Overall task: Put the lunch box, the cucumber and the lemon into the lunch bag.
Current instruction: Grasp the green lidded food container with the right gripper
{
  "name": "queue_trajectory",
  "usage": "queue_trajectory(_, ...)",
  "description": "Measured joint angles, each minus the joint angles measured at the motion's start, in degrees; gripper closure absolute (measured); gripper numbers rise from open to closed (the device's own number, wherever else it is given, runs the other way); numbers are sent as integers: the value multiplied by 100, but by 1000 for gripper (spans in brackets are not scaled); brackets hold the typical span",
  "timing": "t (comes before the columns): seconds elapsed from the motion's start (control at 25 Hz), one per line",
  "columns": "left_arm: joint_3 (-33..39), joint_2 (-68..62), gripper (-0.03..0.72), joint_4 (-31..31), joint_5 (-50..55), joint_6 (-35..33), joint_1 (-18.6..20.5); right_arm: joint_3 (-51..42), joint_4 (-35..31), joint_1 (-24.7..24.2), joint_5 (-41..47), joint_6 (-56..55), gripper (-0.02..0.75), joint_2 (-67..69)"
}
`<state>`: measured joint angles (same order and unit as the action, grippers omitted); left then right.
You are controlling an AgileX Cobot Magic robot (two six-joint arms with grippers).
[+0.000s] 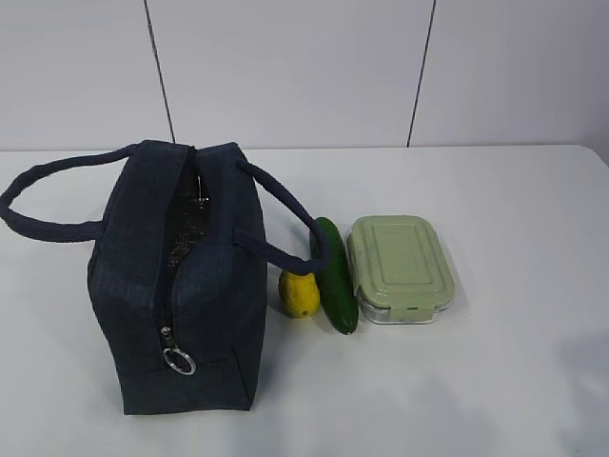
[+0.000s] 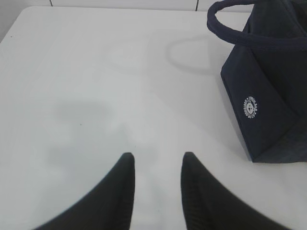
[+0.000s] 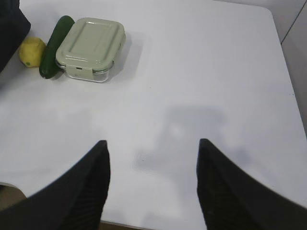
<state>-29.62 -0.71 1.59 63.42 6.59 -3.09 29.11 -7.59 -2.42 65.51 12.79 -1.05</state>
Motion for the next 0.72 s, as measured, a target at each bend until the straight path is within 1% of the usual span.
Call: queue_trajectory(0.72, 0, 0, 454, 0, 0, 0, 0, 0, 0, 0, 0, 0, 318, 0)
